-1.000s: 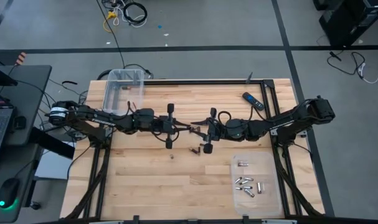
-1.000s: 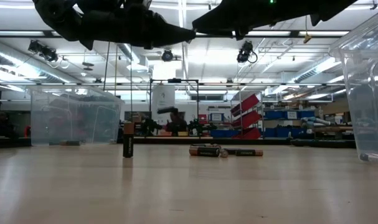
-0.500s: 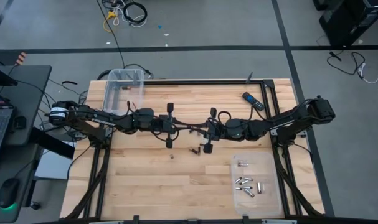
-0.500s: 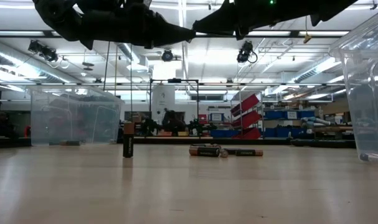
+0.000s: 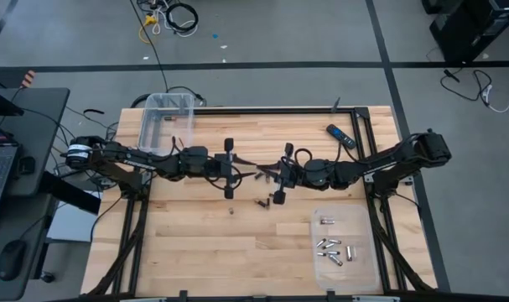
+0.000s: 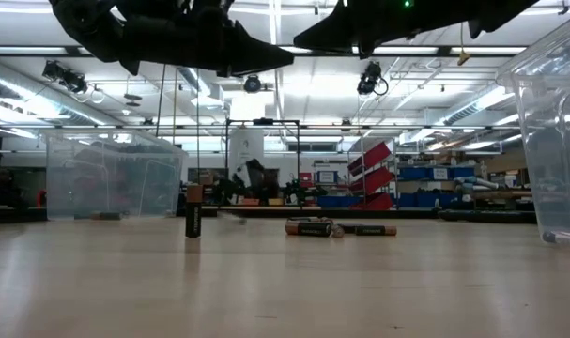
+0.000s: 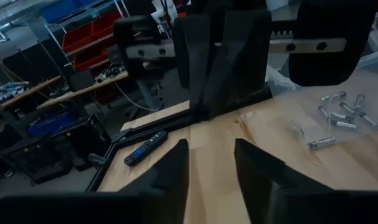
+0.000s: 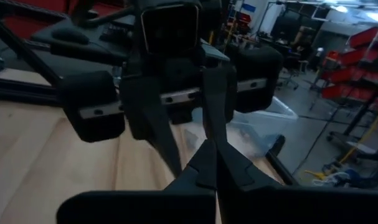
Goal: Sort batteries
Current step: Put the black and silver battery into the bottom transparent bin, then adjust the top transparent bin
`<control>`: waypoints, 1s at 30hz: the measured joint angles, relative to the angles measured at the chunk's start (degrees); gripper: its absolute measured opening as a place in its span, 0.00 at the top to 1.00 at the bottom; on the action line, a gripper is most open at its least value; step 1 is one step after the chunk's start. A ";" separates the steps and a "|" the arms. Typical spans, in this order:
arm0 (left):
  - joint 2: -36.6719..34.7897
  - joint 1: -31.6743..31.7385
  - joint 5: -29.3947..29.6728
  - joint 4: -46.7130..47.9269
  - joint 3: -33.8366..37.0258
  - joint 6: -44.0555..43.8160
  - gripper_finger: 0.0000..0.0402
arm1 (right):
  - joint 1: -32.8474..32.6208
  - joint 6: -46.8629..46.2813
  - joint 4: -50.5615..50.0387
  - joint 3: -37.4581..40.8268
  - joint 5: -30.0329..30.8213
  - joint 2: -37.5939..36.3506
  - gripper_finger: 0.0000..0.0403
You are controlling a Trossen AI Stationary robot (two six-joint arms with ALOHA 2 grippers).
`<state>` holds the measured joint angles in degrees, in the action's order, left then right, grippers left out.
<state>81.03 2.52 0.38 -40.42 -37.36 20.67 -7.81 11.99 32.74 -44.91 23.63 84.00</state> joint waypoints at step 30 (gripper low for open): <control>-19.85 -0.50 21.01 72.26 -0.05 -31.47 0.61 | -0.14 -16.48 -22.79 0.00 3.95 -5.30 1.00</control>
<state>61.19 2.02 21.39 31.84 -37.41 -10.80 -7.95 -4.49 9.95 -44.91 27.57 78.71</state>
